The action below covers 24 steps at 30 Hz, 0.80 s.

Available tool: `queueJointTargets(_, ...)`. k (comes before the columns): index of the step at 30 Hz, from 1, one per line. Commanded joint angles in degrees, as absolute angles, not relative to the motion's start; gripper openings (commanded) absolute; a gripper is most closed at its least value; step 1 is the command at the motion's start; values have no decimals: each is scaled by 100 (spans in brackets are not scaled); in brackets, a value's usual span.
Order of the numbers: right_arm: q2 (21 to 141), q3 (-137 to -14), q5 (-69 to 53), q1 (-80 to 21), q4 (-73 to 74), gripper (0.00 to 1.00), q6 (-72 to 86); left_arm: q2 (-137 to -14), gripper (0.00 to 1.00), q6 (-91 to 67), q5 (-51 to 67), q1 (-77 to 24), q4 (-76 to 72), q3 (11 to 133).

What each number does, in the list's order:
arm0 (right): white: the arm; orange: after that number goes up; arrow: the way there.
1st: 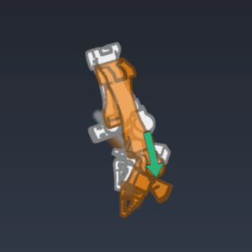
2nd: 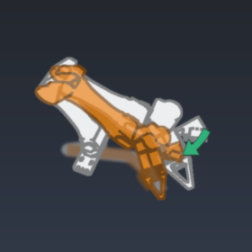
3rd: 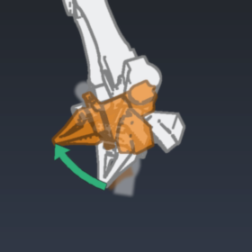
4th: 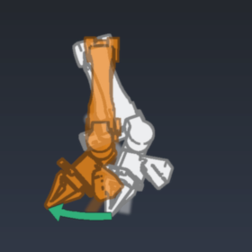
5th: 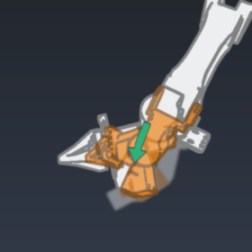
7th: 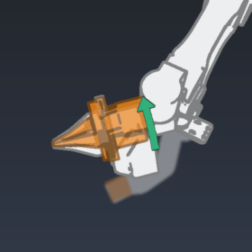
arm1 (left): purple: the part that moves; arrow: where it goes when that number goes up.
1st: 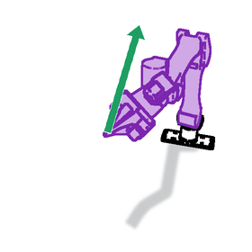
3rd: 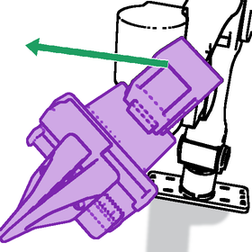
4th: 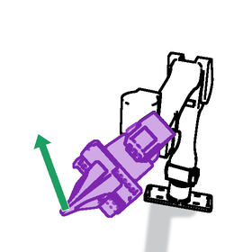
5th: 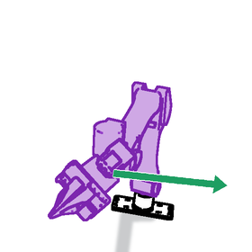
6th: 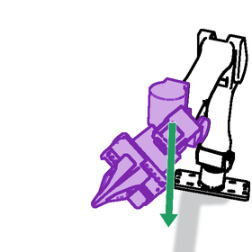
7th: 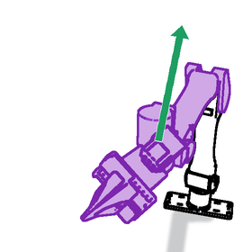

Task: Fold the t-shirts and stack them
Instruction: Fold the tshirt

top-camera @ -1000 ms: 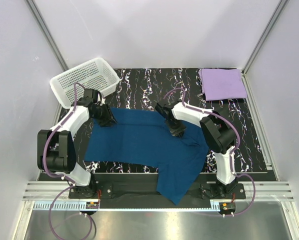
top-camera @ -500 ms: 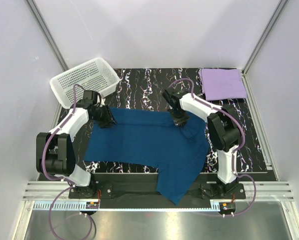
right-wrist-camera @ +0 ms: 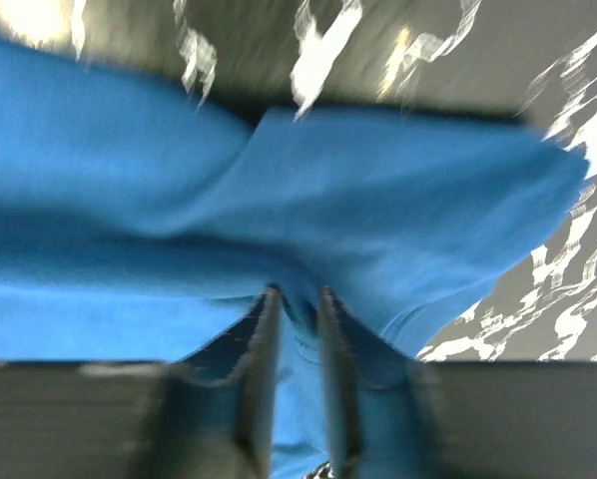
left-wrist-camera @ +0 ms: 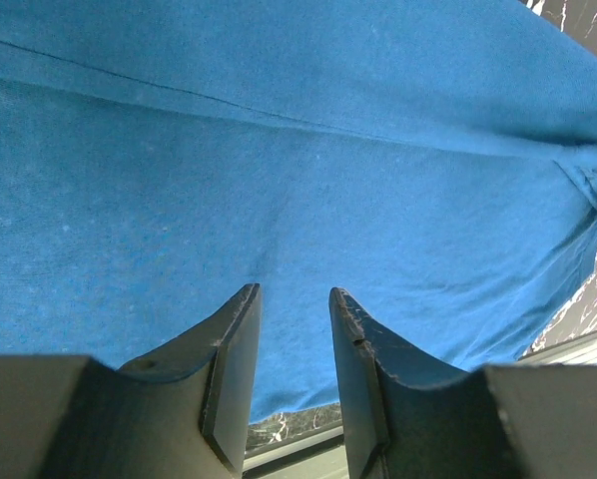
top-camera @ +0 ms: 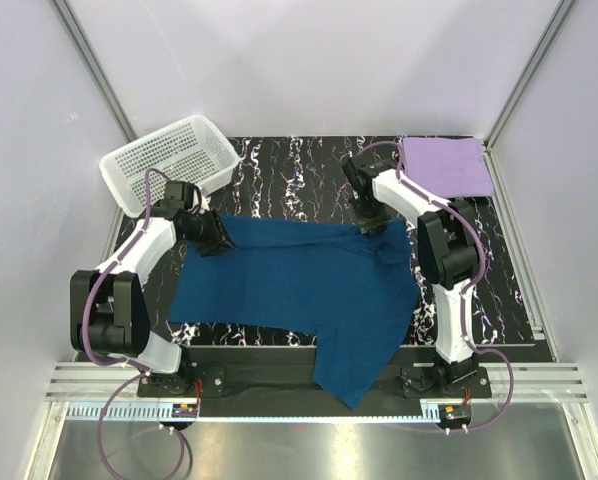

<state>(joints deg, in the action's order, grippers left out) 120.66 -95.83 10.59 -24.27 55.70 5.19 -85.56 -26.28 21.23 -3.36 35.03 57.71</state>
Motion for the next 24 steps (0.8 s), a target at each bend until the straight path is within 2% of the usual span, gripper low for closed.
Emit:
queueJointTargets(1,12278,-10194,1703,-2312,5930,35,624,-8306,39,-2496,2268,-334,3410,5740)
queueJointTargets(2,12261,-10291,1975,-2312,6028,42,746,-8262,39,-2487,2259,-334,3401,5722)
queueJointTargets(4,12034,-10257,2065,-2329,6213,47,895,-8235,40,-2487,2233,-334,3375,5669)
queueJointTargets(8,11332,-9916,1820,-2399,6319,53,1045,-8262,40,-2487,2259,-334,3357,5660)
queueJointTargets(11,10935,-9494,1112,-2408,6092,51,1177,-8279,40,-2496,2294,-334,3314,5651)
queueJointTargets(14,10933,-9064,187,-2417,5802,33,1493,-8341,40,-2531,2364,-334,3278,5651)
queueJointTargets(16,10951,-8808,-287,-2426,5469,33,1669,-8358,39,-2523,2399,-334,3287,5660)
queueJointTargets(19,10986,-8447,-168,-2426,5160,41,1890,-8297,40,-2496,2365,-334,3331,5651)
queueJointTargets(24,11232,-8499,-35,-2426,4966,42,1828,-8270,40,-2496,2364,-334,3340,5642)
